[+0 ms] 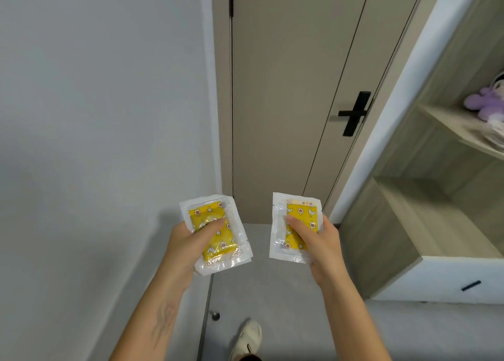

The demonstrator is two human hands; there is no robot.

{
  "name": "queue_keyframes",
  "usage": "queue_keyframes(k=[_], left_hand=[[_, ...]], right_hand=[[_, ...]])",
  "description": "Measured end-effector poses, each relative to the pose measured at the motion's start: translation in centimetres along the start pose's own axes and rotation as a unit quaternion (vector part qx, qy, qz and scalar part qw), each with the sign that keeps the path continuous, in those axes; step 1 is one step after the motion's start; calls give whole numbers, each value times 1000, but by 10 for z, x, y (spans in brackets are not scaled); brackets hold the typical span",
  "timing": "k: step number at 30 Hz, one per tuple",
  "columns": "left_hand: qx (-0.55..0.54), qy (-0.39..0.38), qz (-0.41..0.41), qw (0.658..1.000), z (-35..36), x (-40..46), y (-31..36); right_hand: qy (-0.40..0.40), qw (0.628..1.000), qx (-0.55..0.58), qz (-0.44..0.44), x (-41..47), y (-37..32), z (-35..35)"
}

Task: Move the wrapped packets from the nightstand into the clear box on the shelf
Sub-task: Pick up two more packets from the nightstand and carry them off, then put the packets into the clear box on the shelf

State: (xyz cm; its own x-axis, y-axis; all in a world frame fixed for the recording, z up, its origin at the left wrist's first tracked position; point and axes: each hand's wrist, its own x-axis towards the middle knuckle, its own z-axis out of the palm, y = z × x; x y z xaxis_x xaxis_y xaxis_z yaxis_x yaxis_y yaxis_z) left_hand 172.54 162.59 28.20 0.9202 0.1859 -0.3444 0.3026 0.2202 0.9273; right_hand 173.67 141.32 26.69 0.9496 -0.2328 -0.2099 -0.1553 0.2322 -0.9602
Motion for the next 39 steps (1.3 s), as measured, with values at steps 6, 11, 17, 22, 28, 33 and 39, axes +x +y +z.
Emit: queue_keyframes(k=[6, 11, 17, 22, 28, 33, 39], left_hand=[[8, -62, 5, 998, 91, 134, 64], [19, -120, -4, 993, 174, 214, 98], [51, -198, -25, 979, 287, 273, 117], [80, -302, -56, 948, 415, 293, 108], [99, -396, -86, 909, 555, 315, 85], [115, -468, -112, 869, 674, 318, 73], [150, -530, -123, 826, 767, 300, 52]], right_hand=[[34, 999, -3, -19, 141, -54, 2], [88, 995, -4, -38, 227, -92, -20], [150, 986, -3, -70, 296, -136, -69], [238, 967, 0, -94, 329, -168, -153], [362, 925, 6, -114, 363, -199, -261], [446, 889, 0, -107, 386, -227, -339], [499, 860, 25, -102, 386, -237, -414]])
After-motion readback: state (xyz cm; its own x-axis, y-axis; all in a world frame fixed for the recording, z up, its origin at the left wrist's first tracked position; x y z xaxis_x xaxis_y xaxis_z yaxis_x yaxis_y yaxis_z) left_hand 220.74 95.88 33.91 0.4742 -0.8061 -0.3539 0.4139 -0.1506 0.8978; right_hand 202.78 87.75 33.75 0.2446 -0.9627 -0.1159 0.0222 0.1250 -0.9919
